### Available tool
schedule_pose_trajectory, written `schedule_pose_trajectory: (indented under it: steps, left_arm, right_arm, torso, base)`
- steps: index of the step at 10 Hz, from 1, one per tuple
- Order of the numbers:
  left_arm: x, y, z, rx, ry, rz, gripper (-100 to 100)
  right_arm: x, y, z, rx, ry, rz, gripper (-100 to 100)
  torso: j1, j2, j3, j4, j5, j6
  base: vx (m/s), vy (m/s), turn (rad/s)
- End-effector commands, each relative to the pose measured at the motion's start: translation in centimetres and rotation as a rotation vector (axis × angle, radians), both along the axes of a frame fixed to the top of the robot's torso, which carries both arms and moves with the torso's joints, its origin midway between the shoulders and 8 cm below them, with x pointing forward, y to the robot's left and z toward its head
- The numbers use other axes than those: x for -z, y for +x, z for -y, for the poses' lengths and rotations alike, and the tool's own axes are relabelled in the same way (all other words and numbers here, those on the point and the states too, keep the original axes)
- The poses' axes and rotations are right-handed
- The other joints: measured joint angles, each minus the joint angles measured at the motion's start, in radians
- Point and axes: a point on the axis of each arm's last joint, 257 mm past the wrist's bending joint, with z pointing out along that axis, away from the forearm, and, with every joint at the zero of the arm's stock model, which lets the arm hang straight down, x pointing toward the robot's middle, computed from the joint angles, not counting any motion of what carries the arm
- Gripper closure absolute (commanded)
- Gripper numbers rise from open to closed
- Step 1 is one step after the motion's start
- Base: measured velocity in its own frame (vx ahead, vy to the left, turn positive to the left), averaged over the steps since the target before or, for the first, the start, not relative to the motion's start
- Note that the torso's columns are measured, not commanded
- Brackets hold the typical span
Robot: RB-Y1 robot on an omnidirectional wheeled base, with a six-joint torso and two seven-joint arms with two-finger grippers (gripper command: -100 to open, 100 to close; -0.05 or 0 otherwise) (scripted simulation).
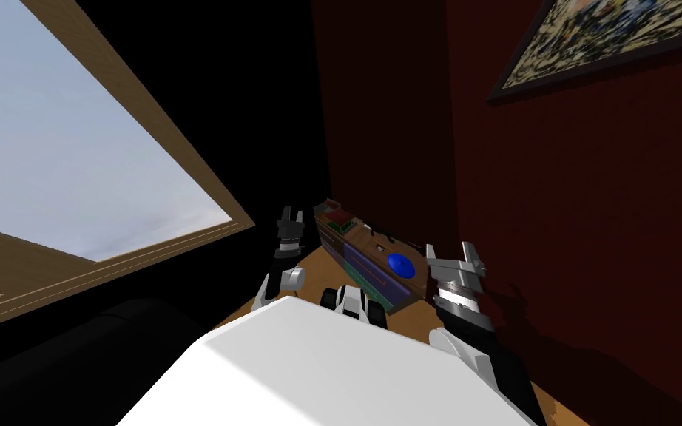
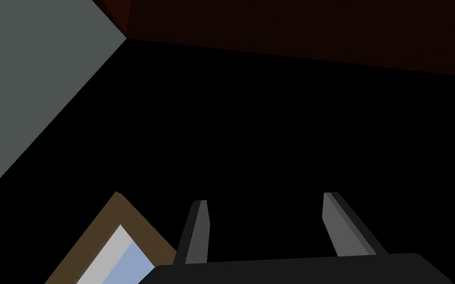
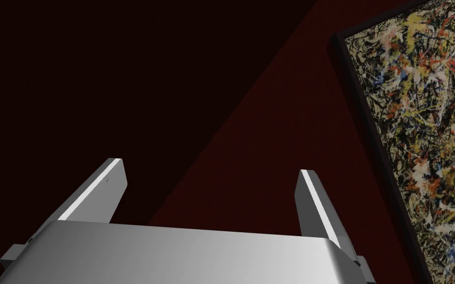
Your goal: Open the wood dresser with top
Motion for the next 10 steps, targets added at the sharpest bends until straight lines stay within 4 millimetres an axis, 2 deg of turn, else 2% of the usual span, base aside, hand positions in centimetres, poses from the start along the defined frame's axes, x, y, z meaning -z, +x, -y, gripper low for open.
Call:
schedule_pose_trajectory:
  steps: [1, 2, 4, 10]
  left_arm:
    - [0.0, 0.0, 0.0, 0.000, 0.000, 0.000, 0]
    - [0.0, 0.0, 0.0, 0.000, 0.000, 0.000, 0]
    - [0.0, 0.0, 0.0, 0.000, 0.000, 0.000, 0]
    - [0.0, 0.0, 0.0, 0.000, 0.000, 0.000, 0]
  right_arm:
    - [3.2, 0.4, 0.8, -0.018, 0.081, -0.071, -100]
    - [6.0, 0.4, 0.9, -0.032, 0.112, -0.139, -100]
    - [6.2, 0.4, 1.3, -0.032, 0.152, -0.138, -100]
    - [6.2, 0.4, 1.3, -0.032, 0.152, -0.138, -100]
  torso:
    - [0.000, 0.000, 0.000, 0.000, 0.000, 0.001]
    - [0.002, 0.005, 0.003, 0.001, 0.001, 0.000]
    - [0.001, 0.002, 0.001, 0.001, 0.000, 0.000]
    - [0.001, 0.000, 0.000, 0.000, 0.000, 0.000]
  base:
    - [0.029, 0.050, -0.133]
    - [0.050, 0.053, -0.163]
    - [0.033, 0.040, -0.118]
    - [-0.005, -0.007, 0.020]
